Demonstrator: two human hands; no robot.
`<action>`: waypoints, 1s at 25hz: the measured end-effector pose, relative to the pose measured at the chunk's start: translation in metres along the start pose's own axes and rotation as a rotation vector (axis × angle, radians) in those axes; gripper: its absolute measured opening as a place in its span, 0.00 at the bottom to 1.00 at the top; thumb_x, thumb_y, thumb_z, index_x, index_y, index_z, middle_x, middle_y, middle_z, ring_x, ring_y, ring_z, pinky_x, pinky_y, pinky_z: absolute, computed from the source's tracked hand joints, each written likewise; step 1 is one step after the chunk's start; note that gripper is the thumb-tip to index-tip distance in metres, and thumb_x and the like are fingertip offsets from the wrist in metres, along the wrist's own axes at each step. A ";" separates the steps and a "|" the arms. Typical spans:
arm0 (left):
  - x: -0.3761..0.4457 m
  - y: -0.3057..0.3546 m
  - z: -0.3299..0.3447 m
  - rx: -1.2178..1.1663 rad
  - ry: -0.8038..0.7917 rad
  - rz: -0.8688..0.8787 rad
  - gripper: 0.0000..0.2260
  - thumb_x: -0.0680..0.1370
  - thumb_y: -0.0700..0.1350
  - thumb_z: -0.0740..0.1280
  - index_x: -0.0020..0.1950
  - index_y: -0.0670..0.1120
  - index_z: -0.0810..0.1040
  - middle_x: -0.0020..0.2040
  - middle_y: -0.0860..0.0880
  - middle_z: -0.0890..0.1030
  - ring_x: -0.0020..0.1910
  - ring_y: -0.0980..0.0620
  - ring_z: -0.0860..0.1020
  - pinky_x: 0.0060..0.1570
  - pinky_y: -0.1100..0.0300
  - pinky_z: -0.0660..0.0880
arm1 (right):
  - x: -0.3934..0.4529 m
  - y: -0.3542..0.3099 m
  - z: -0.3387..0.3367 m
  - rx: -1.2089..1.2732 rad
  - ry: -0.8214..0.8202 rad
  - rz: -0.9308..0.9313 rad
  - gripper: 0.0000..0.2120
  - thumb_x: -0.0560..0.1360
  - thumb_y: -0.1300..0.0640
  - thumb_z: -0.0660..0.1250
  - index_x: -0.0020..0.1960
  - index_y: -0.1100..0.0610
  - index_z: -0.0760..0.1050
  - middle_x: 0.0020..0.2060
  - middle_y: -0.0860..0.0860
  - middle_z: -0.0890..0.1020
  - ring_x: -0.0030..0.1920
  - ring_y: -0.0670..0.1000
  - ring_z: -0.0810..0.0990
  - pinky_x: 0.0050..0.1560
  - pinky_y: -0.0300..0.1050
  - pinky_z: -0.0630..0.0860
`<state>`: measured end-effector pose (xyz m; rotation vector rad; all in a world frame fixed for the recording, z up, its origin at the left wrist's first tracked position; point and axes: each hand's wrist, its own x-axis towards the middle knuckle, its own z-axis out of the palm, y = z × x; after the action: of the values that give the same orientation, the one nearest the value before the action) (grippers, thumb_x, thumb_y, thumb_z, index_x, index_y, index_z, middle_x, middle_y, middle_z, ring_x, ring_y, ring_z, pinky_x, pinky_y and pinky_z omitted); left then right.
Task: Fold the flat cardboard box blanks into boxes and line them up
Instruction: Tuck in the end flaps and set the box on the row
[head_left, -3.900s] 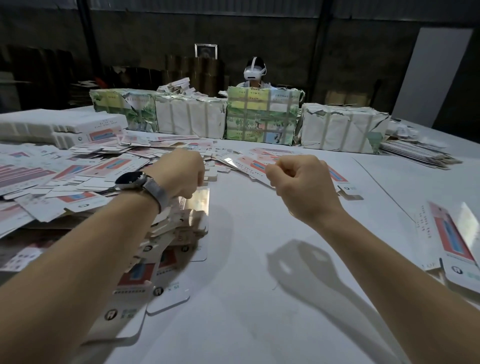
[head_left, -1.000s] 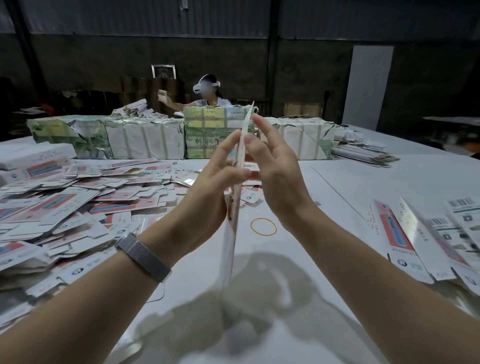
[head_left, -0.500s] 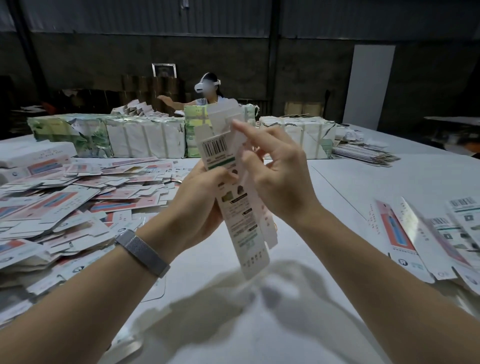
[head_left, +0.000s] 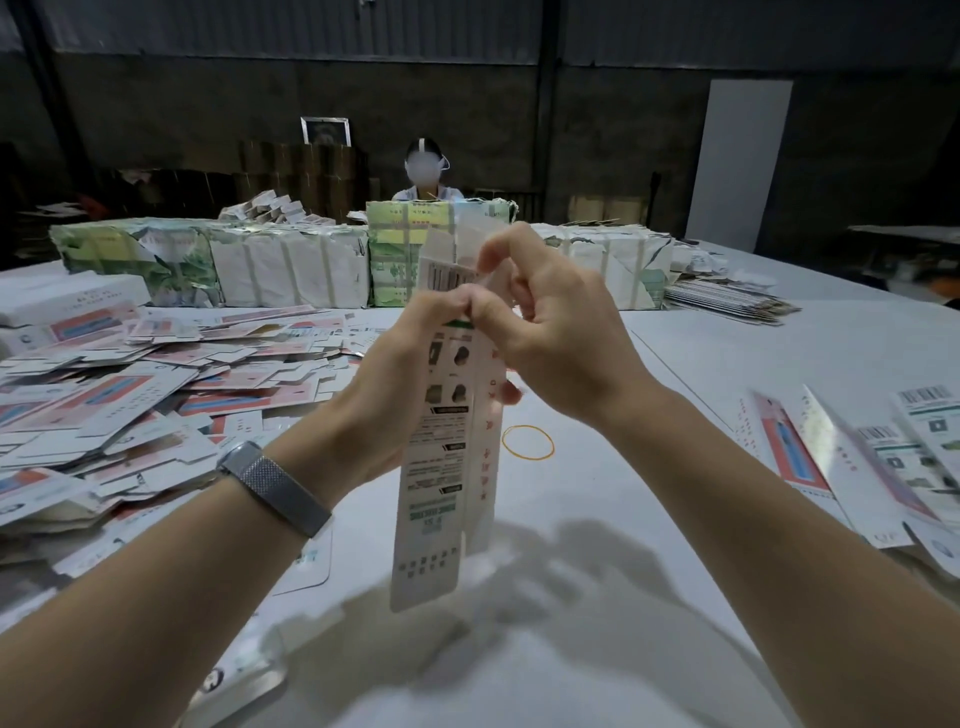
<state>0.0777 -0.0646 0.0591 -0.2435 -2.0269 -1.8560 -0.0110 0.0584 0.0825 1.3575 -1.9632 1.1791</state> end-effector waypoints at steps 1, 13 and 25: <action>0.001 0.000 0.001 0.014 -0.009 0.009 0.19 0.80 0.56 0.54 0.48 0.47 0.80 0.41 0.43 0.83 0.39 0.44 0.83 0.41 0.54 0.79 | 0.002 0.001 -0.002 0.011 -0.018 0.005 0.09 0.78 0.45 0.61 0.49 0.50 0.68 0.34 0.43 0.73 0.38 0.50 0.78 0.37 0.54 0.78; 0.005 -0.005 0.015 0.072 0.138 -0.014 0.33 0.75 0.70 0.60 0.66 0.44 0.69 0.42 0.44 0.85 0.38 0.44 0.84 0.36 0.52 0.81 | 0.001 0.008 0.001 0.156 0.199 0.000 0.19 0.77 0.48 0.69 0.37 0.54 0.64 0.28 0.51 0.70 0.29 0.53 0.70 0.28 0.51 0.71; 0.003 -0.005 0.029 -0.156 0.247 0.307 0.15 0.78 0.53 0.63 0.64 0.56 0.66 0.47 0.42 0.85 0.39 0.46 0.85 0.33 0.54 0.81 | -0.007 -0.004 0.026 0.745 0.230 0.171 0.13 0.80 0.50 0.60 0.62 0.50 0.74 0.54 0.60 0.80 0.55 0.62 0.81 0.56 0.66 0.78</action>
<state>0.0680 -0.0375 0.0540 -0.3299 -1.5856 -1.7549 -0.0026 0.0398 0.0649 1.2972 -1.5480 2.1830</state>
